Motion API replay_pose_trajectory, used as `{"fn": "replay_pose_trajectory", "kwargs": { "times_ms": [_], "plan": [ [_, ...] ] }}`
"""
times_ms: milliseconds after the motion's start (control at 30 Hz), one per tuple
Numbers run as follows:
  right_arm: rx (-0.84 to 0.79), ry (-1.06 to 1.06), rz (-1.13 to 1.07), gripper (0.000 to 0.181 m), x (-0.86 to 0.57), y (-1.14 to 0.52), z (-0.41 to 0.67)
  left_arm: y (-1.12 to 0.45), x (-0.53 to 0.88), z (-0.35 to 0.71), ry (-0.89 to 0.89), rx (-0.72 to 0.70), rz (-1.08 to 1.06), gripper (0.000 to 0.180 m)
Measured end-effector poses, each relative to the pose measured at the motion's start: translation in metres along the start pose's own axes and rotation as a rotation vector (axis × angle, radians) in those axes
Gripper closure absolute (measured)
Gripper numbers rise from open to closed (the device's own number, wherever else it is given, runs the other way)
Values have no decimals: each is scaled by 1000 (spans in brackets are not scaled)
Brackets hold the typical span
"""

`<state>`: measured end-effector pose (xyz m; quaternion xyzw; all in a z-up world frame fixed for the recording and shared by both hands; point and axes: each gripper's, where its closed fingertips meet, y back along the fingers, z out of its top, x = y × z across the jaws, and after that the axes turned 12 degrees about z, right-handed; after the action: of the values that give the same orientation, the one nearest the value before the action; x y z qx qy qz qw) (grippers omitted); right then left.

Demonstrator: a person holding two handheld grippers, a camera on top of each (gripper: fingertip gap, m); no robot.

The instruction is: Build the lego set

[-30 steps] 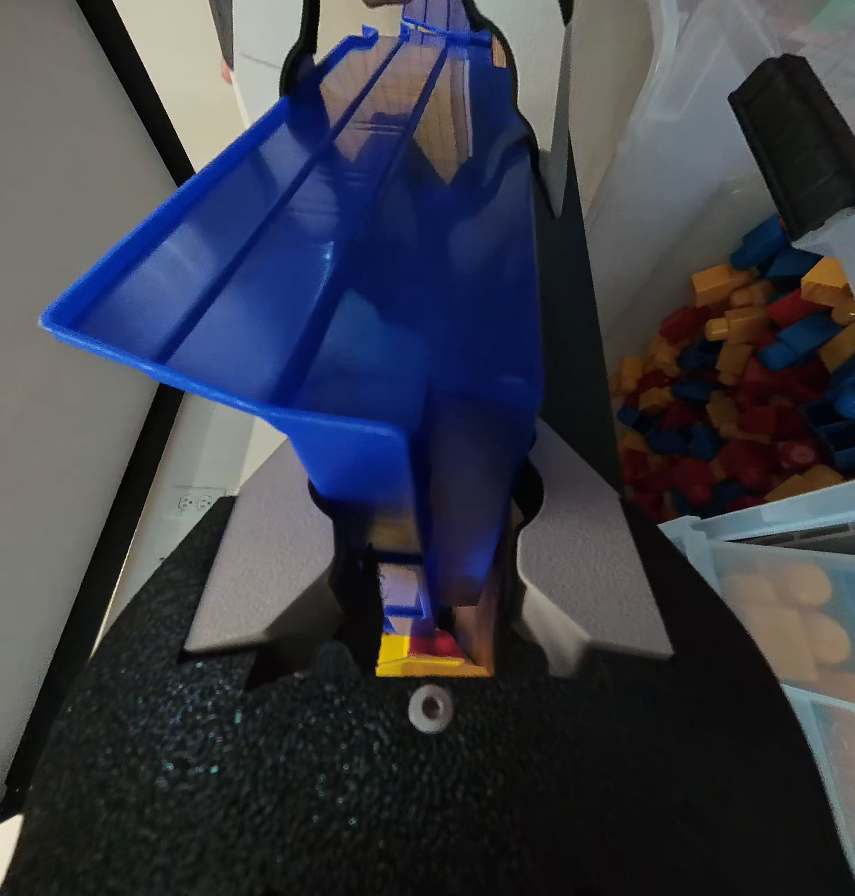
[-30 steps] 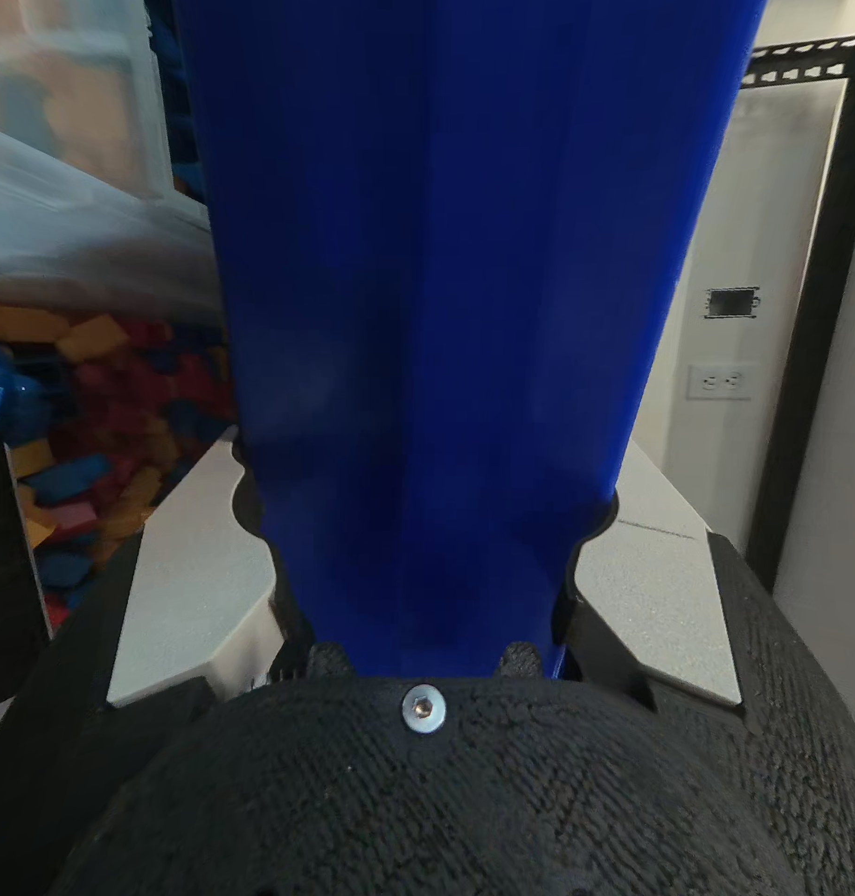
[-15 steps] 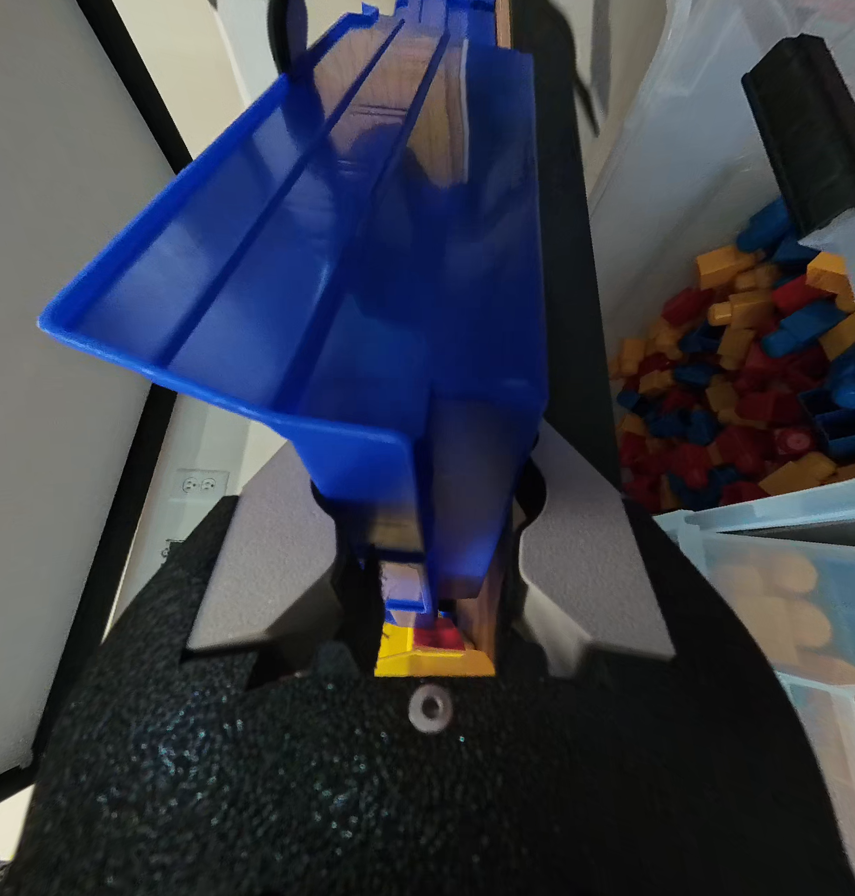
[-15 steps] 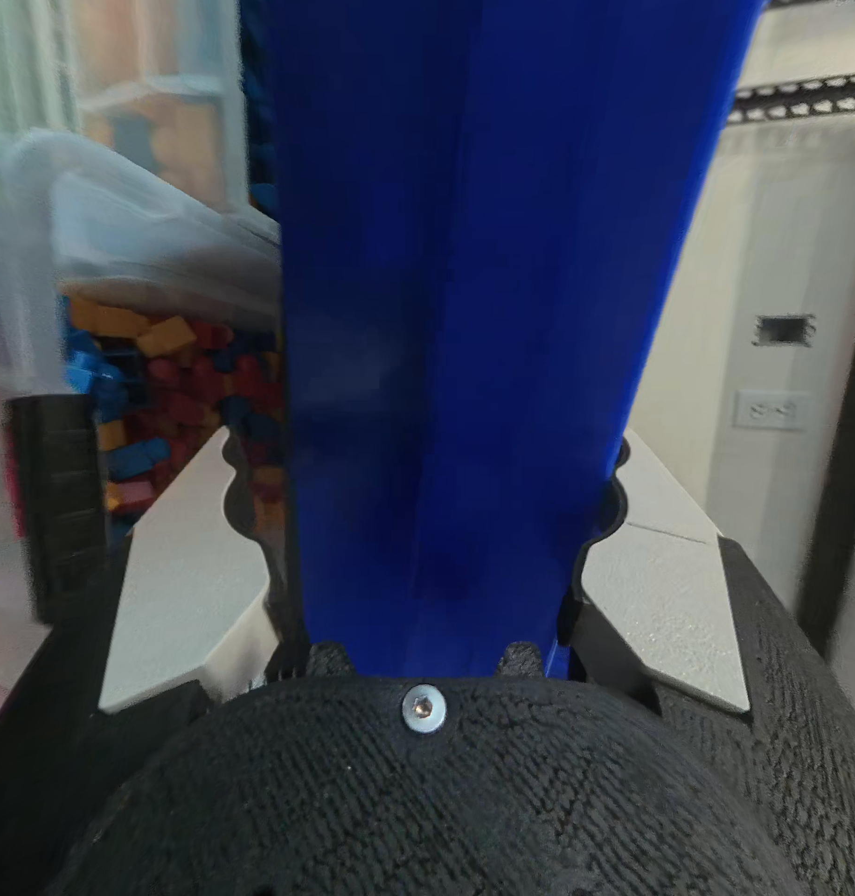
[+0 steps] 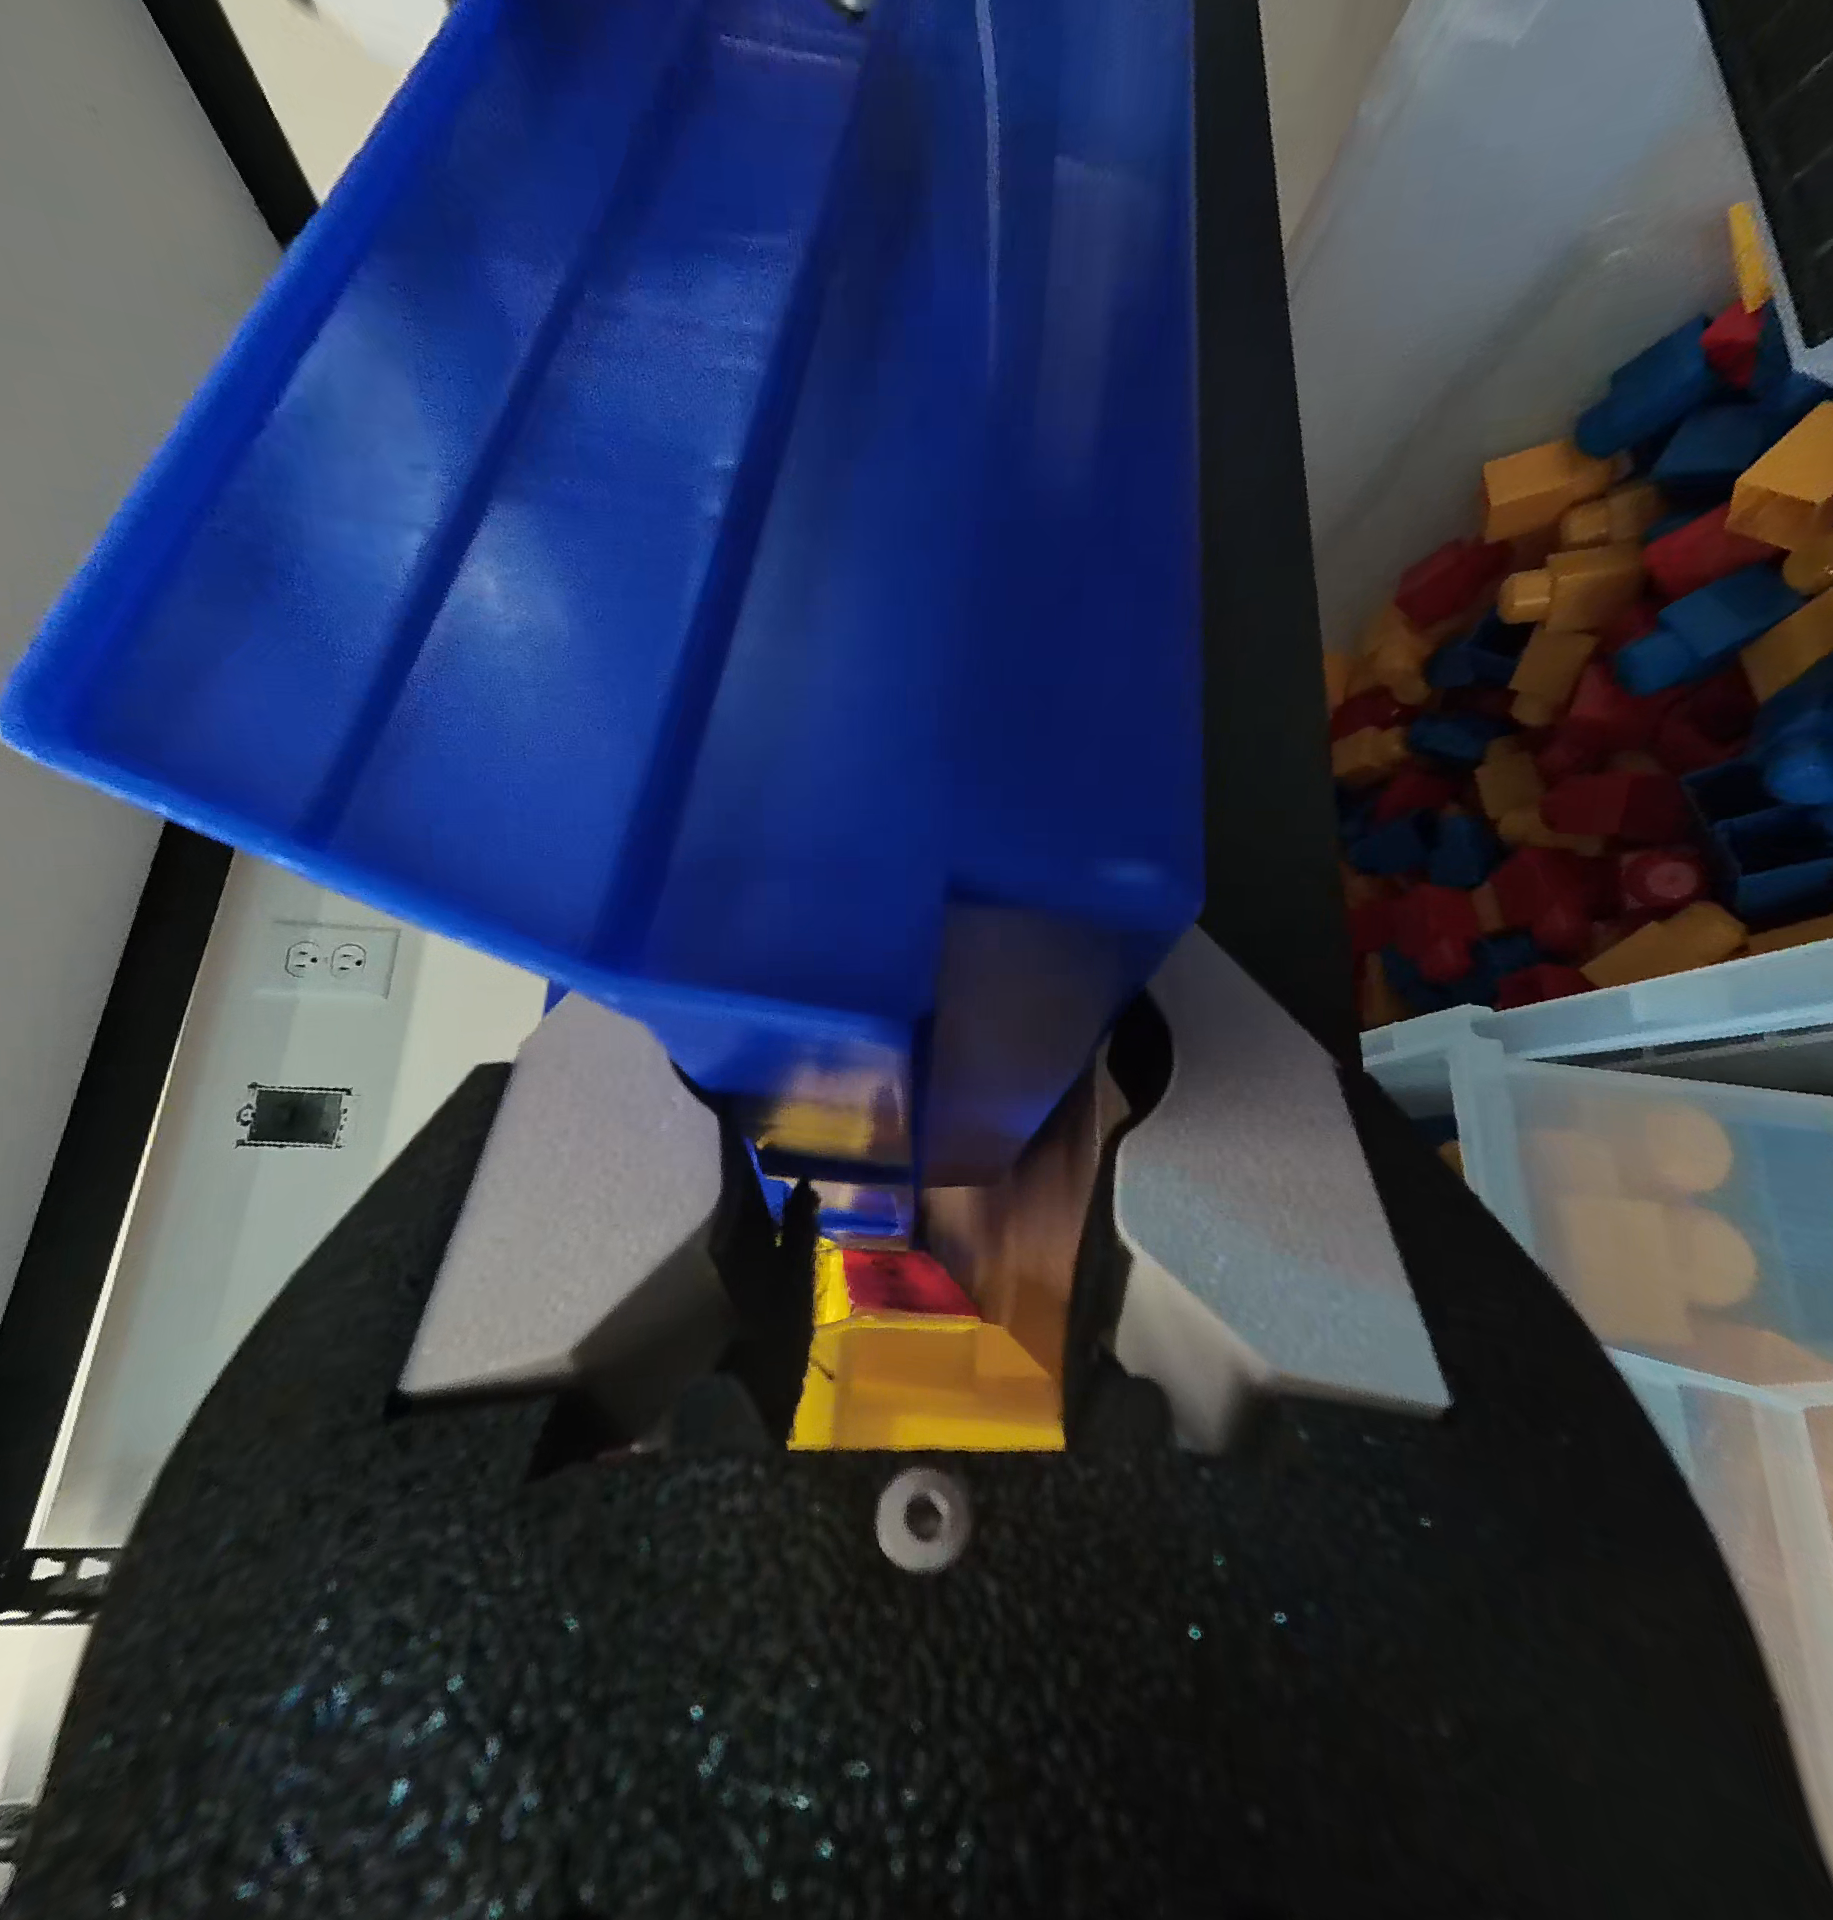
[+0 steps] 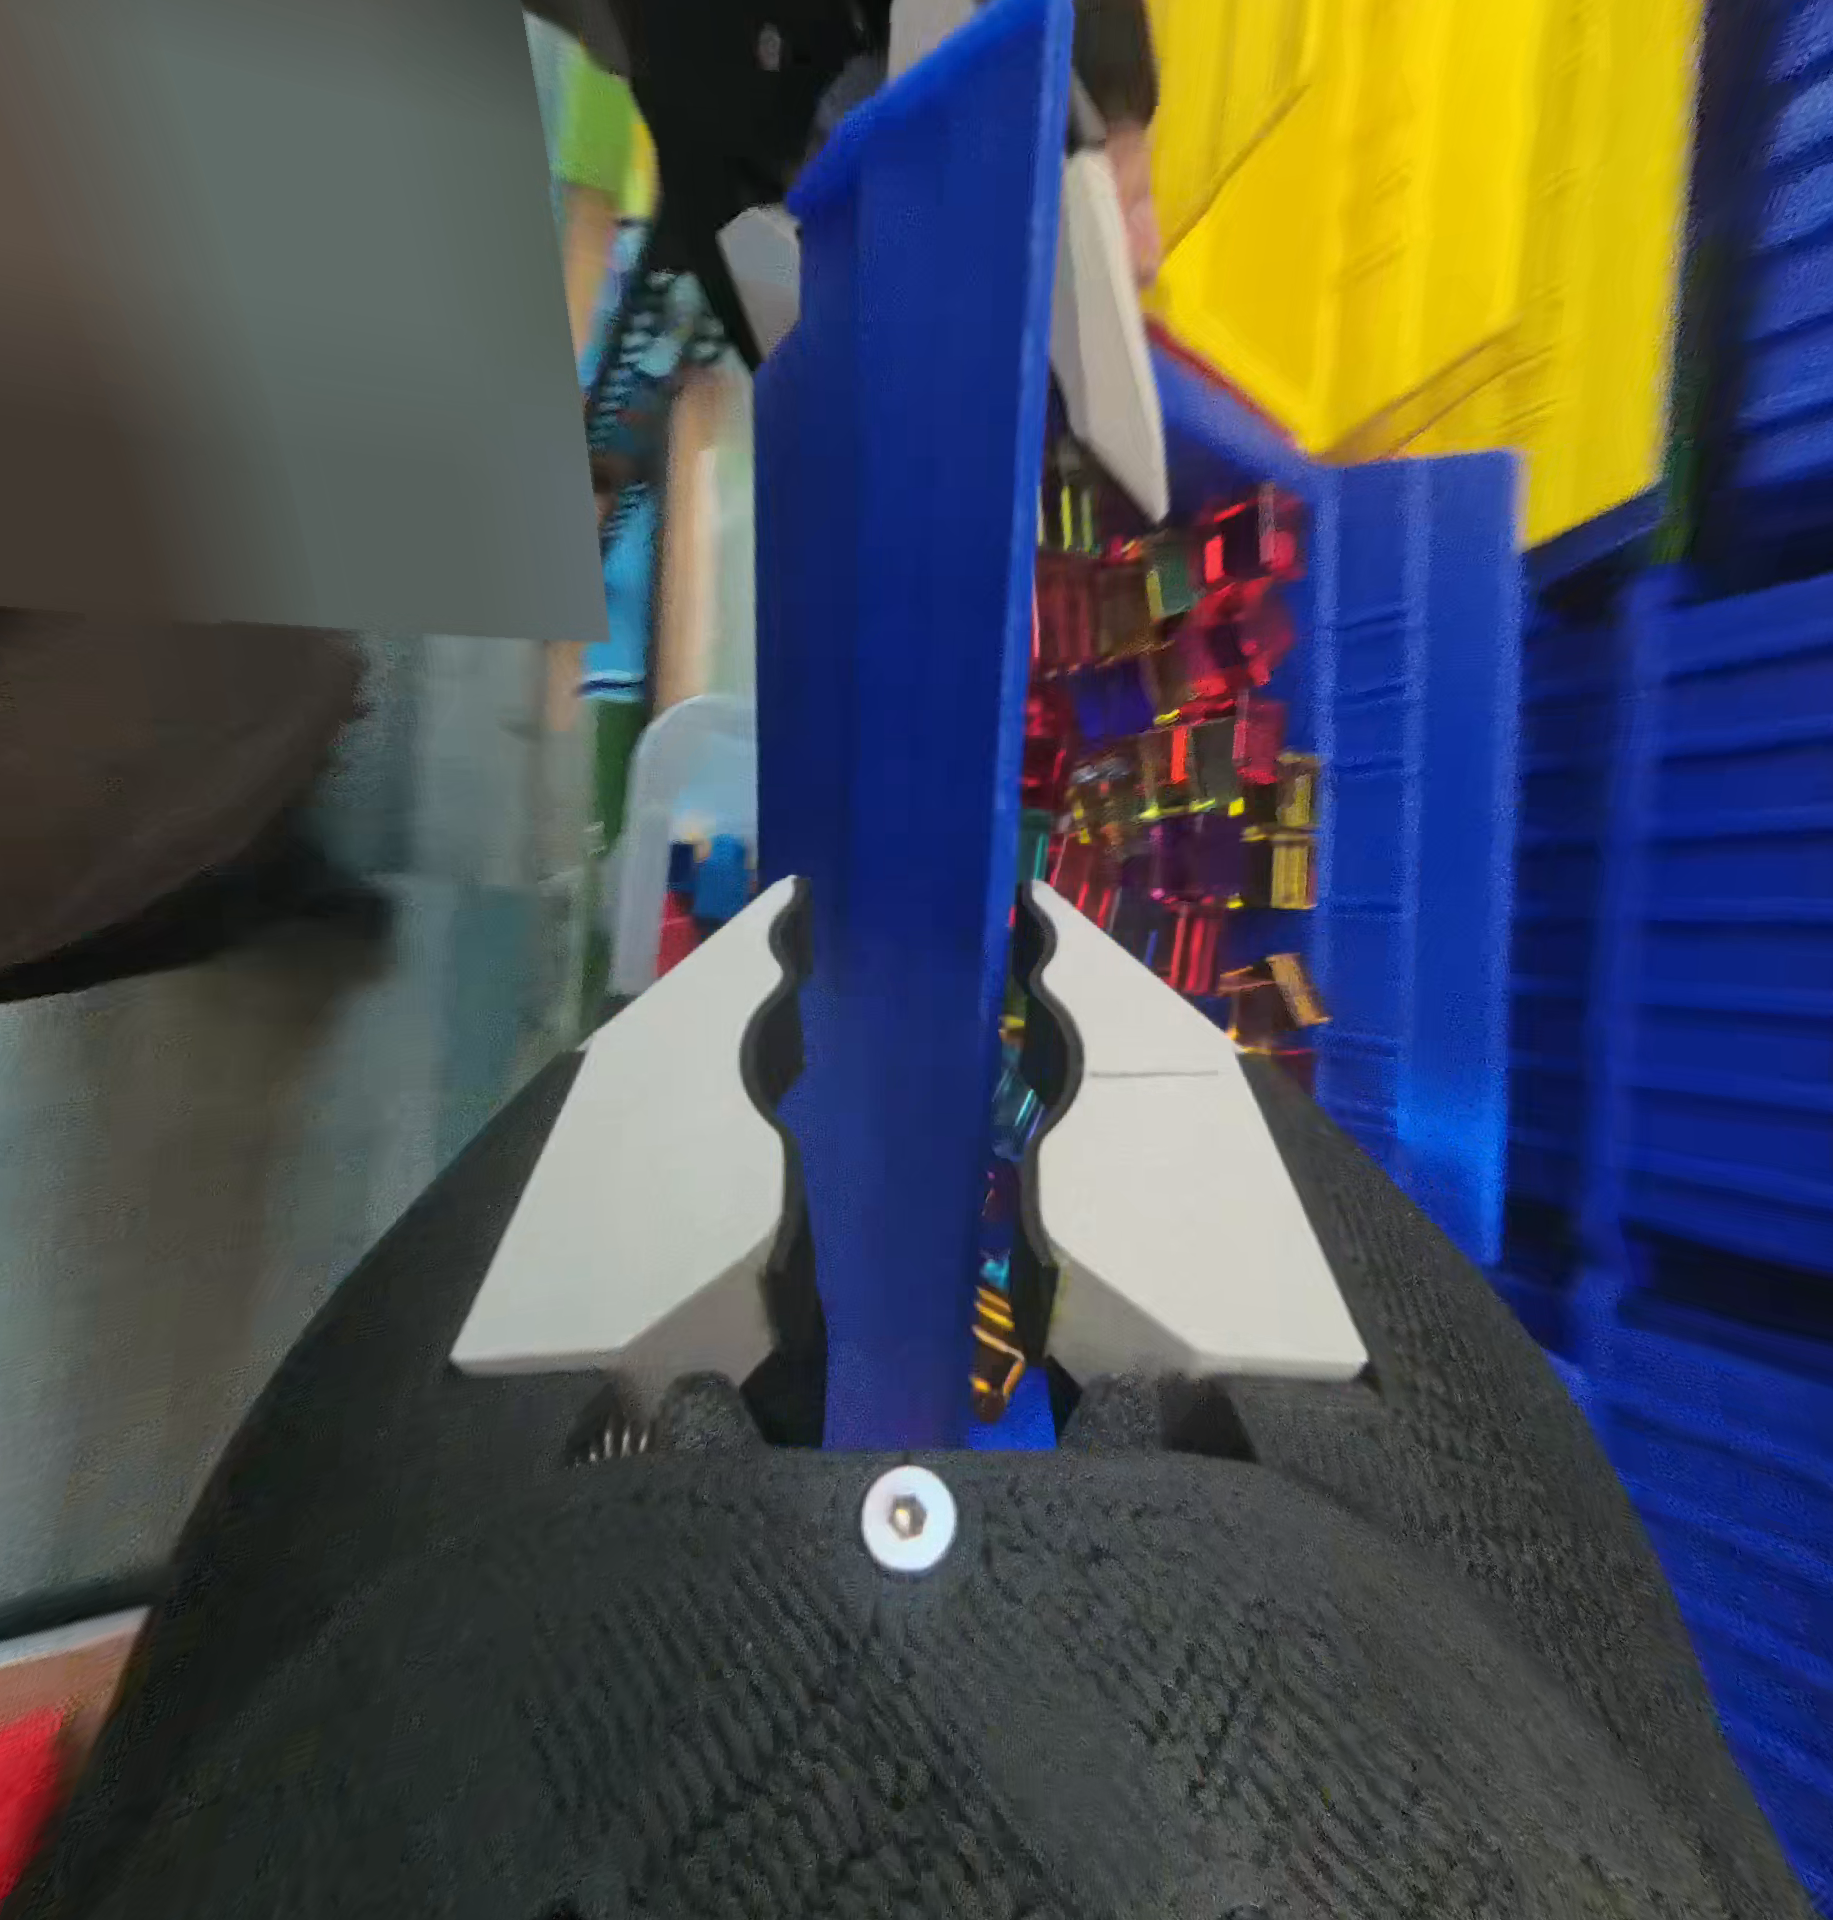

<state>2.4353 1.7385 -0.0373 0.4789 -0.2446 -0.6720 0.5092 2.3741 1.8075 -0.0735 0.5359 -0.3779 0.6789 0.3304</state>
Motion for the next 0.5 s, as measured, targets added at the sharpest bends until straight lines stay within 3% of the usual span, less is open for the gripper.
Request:
{"fn": "replay_pose_trajectory", "kwargs": {
  "times_ms": [167, 233, 333, 500],
  "plan": [
    [132, -32, 356, 174, 7, -8, -8, -2, -3, -10, 8, 21, 1, 111],
    [112, -20, 409, 175, 5, -13, -5, -2, -8, -19, 26, 56, -11, 106],
    [101, -54, 453, 176, 6, -21, -2, 3, -7, -27, 53, 142, -12, 70],
    [123, -45, 376, 175, -11, -25, -7, 36, 17, -5, 323, 50, 31, 70]
  ]
}}
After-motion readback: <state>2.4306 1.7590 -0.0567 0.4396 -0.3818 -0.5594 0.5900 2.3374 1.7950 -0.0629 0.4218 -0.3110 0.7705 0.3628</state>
